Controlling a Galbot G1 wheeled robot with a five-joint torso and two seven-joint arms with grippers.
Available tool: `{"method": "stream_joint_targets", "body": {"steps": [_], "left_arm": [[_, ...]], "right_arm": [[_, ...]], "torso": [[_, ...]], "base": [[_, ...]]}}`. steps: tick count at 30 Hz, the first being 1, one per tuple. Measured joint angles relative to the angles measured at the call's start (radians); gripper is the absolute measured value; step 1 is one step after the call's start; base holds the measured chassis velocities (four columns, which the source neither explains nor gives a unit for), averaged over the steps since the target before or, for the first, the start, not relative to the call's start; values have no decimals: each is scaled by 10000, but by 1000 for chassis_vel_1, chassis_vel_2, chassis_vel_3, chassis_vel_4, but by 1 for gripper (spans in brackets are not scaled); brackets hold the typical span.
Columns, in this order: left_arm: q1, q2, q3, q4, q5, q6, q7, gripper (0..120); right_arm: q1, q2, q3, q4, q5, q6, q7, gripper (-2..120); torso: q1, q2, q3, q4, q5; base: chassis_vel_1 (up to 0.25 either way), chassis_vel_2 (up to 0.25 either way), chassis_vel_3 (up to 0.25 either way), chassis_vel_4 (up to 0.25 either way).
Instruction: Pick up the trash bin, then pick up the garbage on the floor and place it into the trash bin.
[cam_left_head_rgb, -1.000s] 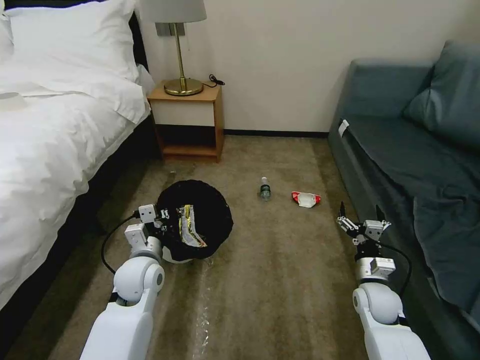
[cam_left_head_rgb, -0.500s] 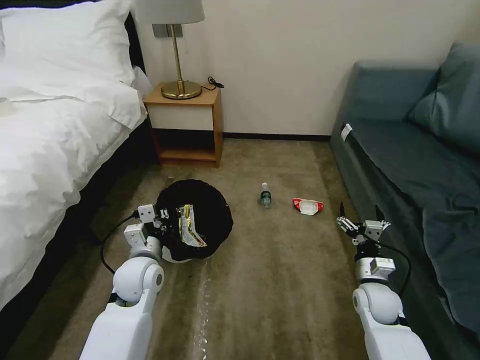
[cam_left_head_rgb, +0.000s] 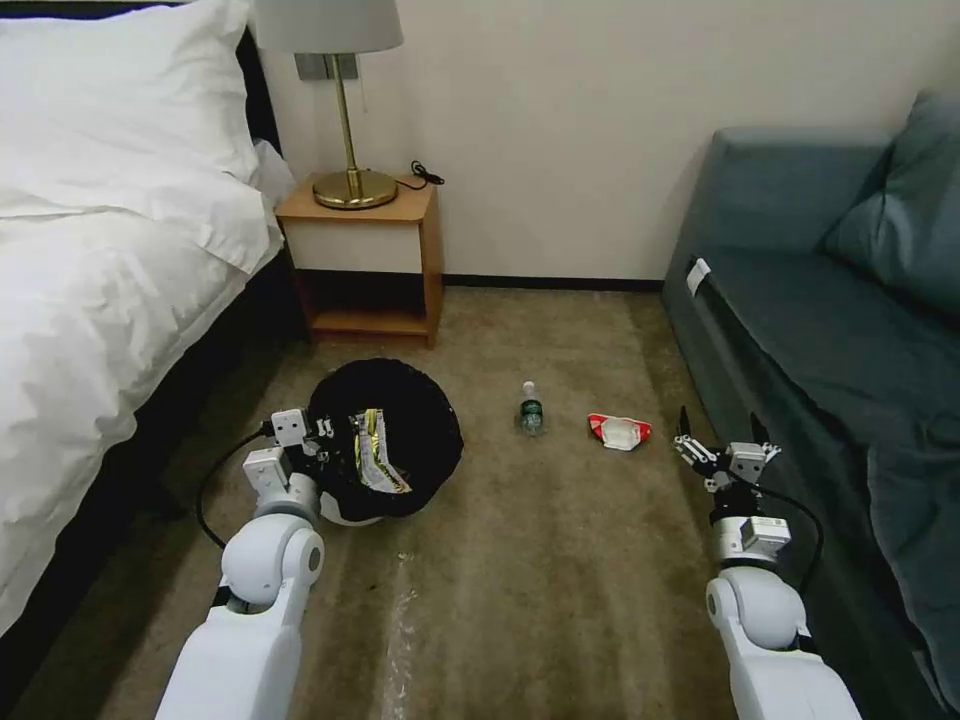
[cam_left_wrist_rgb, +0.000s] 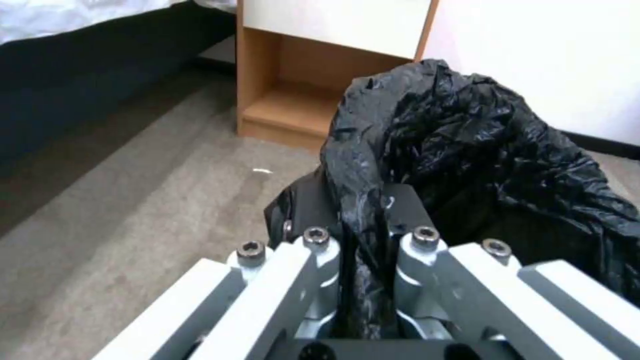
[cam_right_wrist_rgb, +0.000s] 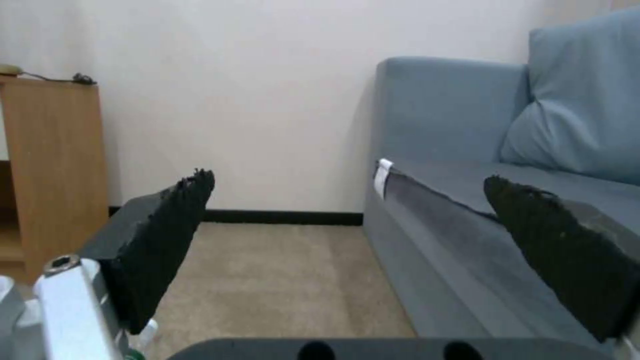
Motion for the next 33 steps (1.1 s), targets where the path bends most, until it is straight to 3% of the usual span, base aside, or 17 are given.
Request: {"method": "stream_joint_targets", "body": {"steps": [33], "left_arm": [[43,-61,45,-12,29,-20,-9,5]], "right_arm": [[-19,-30,102,-65,10,72,-126,100]], "torso": [[0,1,0,0,-1]], "base": [[-95,99,89,-98]]}}
